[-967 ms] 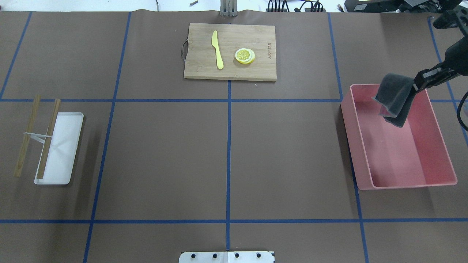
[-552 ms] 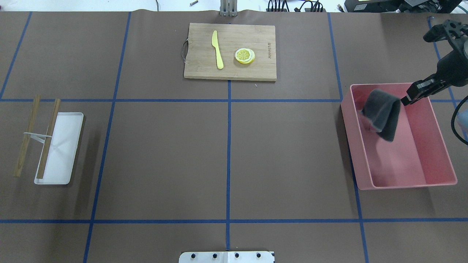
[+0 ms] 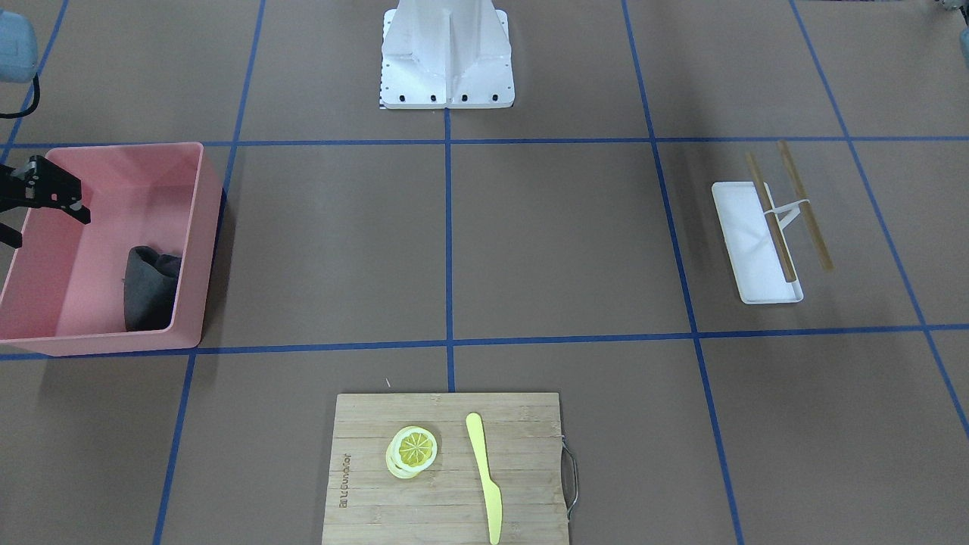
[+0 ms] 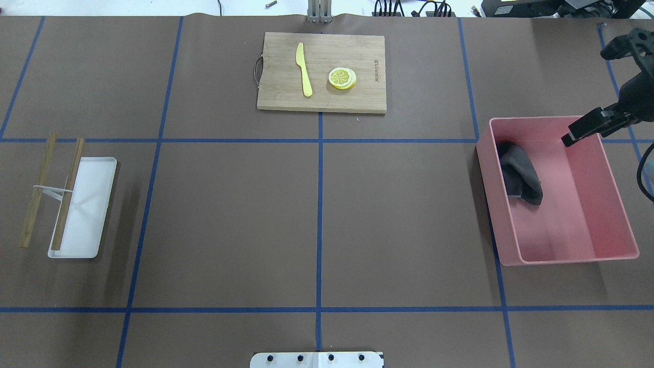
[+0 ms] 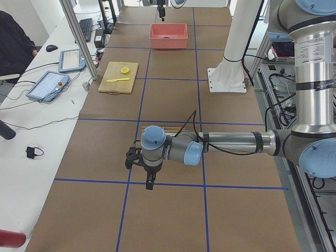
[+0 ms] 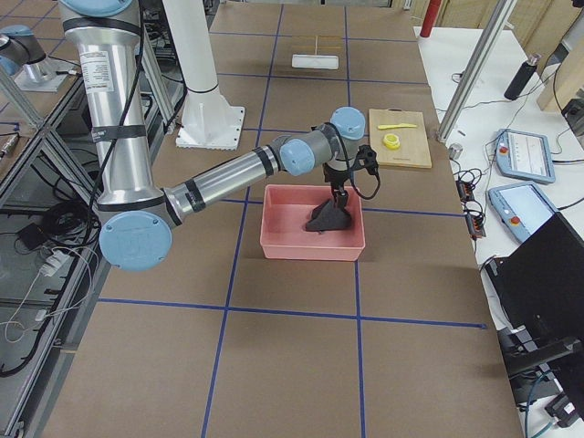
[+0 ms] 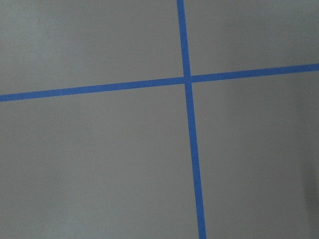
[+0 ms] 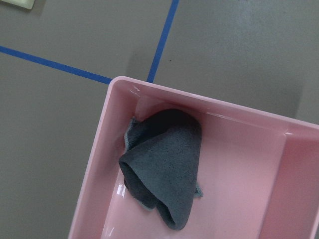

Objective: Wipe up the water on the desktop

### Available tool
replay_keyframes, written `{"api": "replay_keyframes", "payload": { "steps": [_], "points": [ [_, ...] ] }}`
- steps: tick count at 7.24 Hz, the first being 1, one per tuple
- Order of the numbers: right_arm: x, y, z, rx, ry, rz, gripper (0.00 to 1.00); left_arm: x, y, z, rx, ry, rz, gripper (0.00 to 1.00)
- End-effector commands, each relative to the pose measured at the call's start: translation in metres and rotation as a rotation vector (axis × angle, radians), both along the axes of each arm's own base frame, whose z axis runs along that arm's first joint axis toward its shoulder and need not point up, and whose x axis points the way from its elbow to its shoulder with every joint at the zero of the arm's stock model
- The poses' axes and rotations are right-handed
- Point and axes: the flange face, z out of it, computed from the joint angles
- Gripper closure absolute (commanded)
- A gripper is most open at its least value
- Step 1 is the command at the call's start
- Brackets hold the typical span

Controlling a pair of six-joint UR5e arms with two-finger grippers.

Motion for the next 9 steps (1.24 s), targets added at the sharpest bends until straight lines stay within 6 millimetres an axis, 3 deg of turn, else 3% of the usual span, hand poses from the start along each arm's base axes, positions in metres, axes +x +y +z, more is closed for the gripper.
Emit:
{"api": "replay_keyframes", "payload": {
  "steps": [1, 3, 5, 6, 7, 9],
  "points": [
    [0.038, -0.009, 0.039, -0.026, 0.054, 0.052, 0.0, -0.003, -0.001, -0.001, 0.001, 0.001, -0.006, 0.01],
    [0.107, 0.002, 0.101, 0.011, 0.087, 0.021, 0.0, -0.012, 0.0, 0.0, -0.006, 0.001, -0.027, 0.01],
    [0.187, 0.011, 0.19, -0.063, 0.079, 0.069, 0.0, -0.014, 0.008, 0.012, -0.022, -0.002, -0.03, 0.01],
    [0.211, 0.017, 0.218, -0.088, 0.083, 0.084, 0.0, -0.015, 0.009, 0.015, -0.027, -0.007, -0.03, 0.02],
    [0.214, 0.02, 0.232, -0.121, 0.094, 0.091, 0.0, -0.014, 0.009, 0.018, -0.042, -0.003, -0.03, 0.01],
    [0.215, 0.024, 0.238, -0.137, 0.098, 0.095, 0.0, -0.015, 0.015, 0.037, -0.084, -0.004, -0.031, 0.01]
  ]
}}
